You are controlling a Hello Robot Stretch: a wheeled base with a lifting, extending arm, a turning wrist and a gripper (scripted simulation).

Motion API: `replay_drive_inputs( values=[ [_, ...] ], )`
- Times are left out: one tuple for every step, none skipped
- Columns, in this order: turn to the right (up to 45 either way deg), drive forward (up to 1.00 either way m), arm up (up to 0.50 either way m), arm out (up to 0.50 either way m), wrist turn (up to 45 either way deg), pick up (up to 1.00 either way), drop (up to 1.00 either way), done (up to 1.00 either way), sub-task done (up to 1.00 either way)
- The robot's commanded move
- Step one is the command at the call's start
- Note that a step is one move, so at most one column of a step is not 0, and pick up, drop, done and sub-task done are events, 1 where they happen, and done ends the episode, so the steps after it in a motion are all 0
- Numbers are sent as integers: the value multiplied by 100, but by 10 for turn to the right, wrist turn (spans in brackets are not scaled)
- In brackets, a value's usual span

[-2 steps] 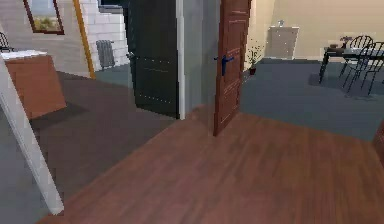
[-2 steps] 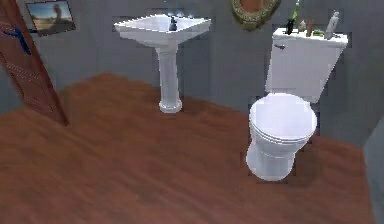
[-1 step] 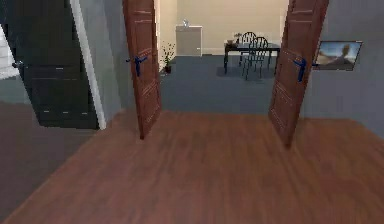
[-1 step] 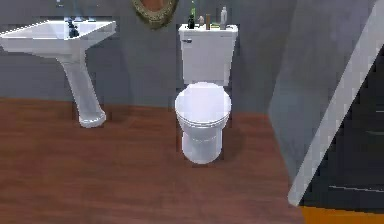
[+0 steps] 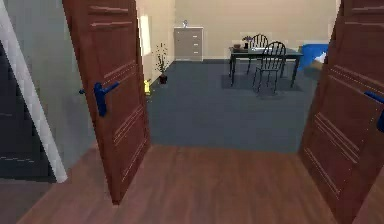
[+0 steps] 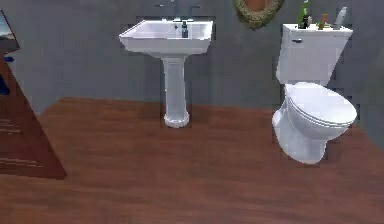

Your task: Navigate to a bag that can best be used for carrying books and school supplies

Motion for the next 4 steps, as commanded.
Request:
replay_drive_inputs(
  values=[
    [0,100,0,0,0,0,0,0,0],
    [30,0,0,0,0,0,0,0,0],
    [0,100,0,0,0,0,0,0,0],
    [0,30,0,0,0,0,0,0,0]
  ],
)
